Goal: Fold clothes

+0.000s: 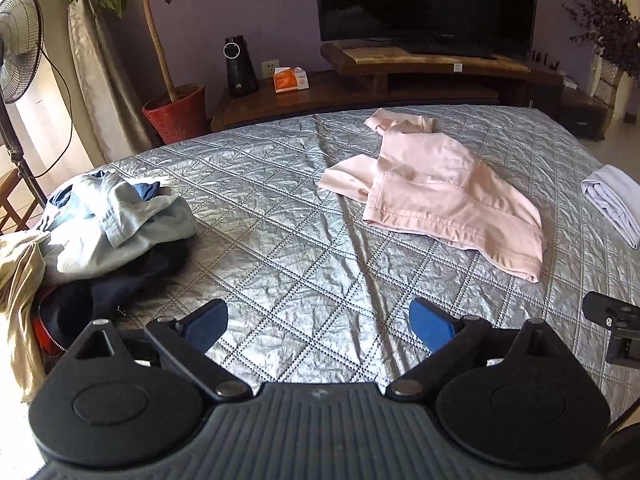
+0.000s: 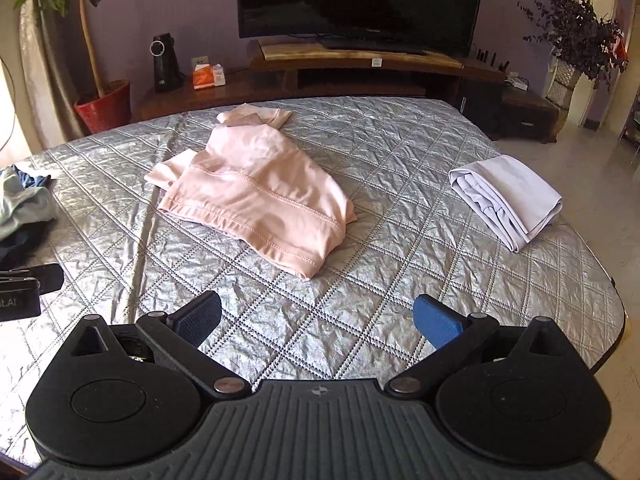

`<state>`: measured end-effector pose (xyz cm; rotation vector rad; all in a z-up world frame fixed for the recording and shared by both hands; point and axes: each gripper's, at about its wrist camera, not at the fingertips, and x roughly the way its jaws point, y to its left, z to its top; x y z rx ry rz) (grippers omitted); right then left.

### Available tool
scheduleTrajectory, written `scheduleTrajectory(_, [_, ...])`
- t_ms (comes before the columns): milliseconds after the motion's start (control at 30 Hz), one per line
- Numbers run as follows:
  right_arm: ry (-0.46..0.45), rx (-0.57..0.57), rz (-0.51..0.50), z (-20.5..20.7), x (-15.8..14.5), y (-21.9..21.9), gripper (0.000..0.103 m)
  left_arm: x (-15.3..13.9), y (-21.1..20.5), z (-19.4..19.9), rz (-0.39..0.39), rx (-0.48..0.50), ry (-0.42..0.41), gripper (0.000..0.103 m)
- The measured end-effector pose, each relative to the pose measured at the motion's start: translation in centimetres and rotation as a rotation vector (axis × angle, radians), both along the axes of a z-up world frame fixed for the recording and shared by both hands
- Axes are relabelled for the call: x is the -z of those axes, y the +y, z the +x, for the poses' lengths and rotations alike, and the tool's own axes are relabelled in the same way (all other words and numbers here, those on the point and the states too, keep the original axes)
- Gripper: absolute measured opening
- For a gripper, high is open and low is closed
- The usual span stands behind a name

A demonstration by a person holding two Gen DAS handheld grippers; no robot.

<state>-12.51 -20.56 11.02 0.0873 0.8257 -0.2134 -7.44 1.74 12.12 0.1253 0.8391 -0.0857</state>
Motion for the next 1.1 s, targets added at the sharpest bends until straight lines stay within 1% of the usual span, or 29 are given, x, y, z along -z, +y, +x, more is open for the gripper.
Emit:
scheduleTrajectory(100, [-0.004,-0.020,-0.016,-1.6,-0.4,0.7,0.103,-0.2,0.4,-2.2,-0.005,-0.009,0.000,0.096])
scheduleTrajectory(267, [-0.025,-0.034,-0.041,-4.3,-0.6,1.2,0.103,-0.1,-0.1,-5.1,-0.001,0.019,0.006,0.096])
scheduleTrajectory(367, [-0.004,-0.023,-0.023,-5.2,-0.1,0.8,0.103,-0.1,-0.8,-6.1,-0.005,0.052,0.004,0.096])
scheduleTrajectory(433, [-0.007,-0.021,-0.006,-5.7,-0.1,0.6,0.103,-0.1,-1.2,-6.7,-0.009,0.068,0.005,0.096])
scheduleTrajectory(500, [-0.028,-0.033,-0.019,-6.1,-0.2,0.9,0.103,-0.1,-1.6,-7.1,-0.015,0.074,0.010,0.096])
scheduleTrajectory(633, [-0.024,-0.019,0.032,-6.1,0.3,0.1,0.103,0.1,-2.1,-7.6,-0.022,0.080,0.016,0.096])
scheduleTrajectory(800, [-0.020,-0.006,0.091,-6.1,0.8,-0.6,0.103,0.6,-2.6,-7.6,-0.004,0.096,0.025,0.096])
scheduleTrajectory(933, [-0.012,-0.025,0.061,-6.0,1.0,0.1,0.103,0.6,-2.5,-7.6,-0.016,0.094,0.035,0.096])
scheduleTrajectory(1100, [-0.005,-0.054,0.036,-5.9,1.1,0.9,0.103,0.9,-2.7,-7.8,-0.004,0.102,0.039,0.096])
